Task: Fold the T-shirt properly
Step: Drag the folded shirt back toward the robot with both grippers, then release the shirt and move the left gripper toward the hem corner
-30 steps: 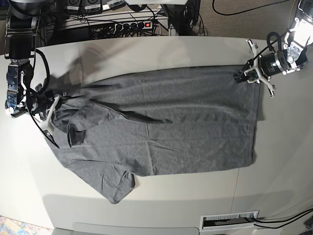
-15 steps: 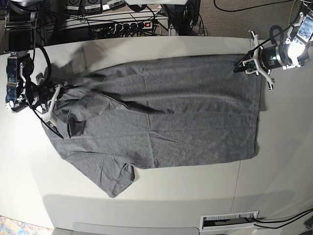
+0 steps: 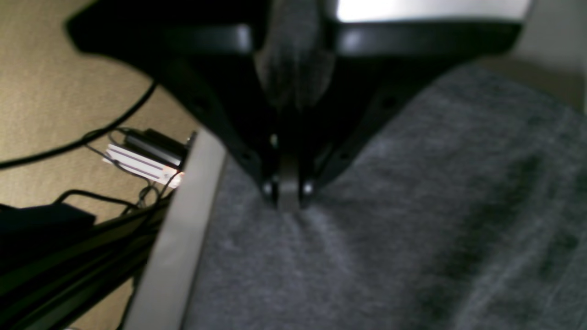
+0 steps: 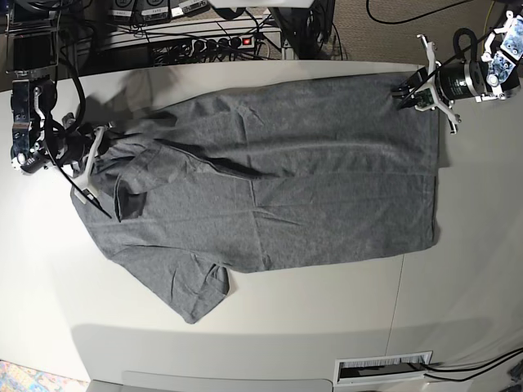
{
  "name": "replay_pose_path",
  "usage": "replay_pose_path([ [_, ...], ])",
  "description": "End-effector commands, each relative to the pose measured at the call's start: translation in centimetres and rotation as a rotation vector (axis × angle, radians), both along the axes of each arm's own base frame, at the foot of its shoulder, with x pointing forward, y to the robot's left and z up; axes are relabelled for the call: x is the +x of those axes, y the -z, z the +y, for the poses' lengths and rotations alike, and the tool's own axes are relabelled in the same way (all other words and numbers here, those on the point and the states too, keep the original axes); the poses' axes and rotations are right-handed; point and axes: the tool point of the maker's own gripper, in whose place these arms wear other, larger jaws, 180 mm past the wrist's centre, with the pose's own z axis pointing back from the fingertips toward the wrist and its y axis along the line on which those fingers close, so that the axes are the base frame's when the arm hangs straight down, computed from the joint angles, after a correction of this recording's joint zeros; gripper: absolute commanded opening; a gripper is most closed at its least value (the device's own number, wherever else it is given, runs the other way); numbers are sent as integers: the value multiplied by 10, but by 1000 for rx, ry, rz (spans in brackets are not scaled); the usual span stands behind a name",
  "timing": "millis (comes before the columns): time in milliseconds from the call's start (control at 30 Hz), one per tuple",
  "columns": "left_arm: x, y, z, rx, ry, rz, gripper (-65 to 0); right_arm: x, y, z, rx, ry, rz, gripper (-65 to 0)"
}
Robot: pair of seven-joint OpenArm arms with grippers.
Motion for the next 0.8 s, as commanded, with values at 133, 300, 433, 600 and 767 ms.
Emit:
replay_pose_path([
  [133, -32, 22, 23, 148, 72, 89, -650, -49, 18, -1, -53, -51, 159, -650],
  [300, -33, 22, 28, 170, 87, 87, -650, -62, 19, 6, -53, -81, 171, -650],
  [433, -33, 21, 39, 211, 112, 81, -650, -68, 19, -2, -76, -85, 188, -650],
  [600, -32, 20, 45, 228, 119, 81, -650, -70, 10, -23, -131, -88, 198, -650],
  [767, -31, 19, 45, 224, 120, 79, -650, -70, 3, -36, -162, -91, 203, -650],
])
